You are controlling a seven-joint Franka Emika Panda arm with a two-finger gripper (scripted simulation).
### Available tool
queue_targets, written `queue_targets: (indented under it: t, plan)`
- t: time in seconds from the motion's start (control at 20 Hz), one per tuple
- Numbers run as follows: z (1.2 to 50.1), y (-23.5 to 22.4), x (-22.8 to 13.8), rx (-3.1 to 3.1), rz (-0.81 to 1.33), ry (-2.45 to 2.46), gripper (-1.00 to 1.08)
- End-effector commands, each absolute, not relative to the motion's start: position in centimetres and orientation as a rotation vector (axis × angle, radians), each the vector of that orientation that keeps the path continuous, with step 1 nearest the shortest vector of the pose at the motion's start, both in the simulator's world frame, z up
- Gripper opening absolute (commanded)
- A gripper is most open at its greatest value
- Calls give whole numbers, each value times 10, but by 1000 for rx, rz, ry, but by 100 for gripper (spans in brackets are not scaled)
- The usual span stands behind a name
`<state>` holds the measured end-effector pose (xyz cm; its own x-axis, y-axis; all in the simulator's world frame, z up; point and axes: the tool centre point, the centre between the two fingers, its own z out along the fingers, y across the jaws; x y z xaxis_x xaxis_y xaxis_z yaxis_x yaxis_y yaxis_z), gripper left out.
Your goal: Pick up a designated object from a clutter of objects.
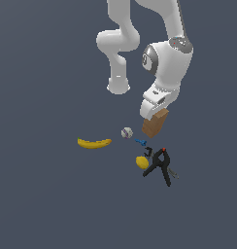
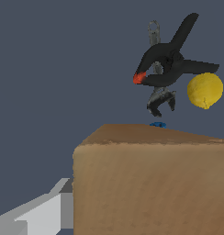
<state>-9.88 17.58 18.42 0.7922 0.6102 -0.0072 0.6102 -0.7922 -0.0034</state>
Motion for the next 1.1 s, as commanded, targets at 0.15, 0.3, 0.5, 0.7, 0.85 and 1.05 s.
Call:
queue_targets:
  t: [0.15,0.3,0.5,0.7,0.85,1.05]
  plan:
    - [229,183,-107,-2972,-1,-1014,-100]
    - [257,187,-113,-2971,-1,-1014,-100]
    - [295,192,-121,-2971,-1,-1014,-100]
    - [332,197,-129,-2971,0,-1015,-100]
    - [356,200,-134,-2971,0,-1015,-100]
    - [382,204,-138,-2972,0,-1015,-100]
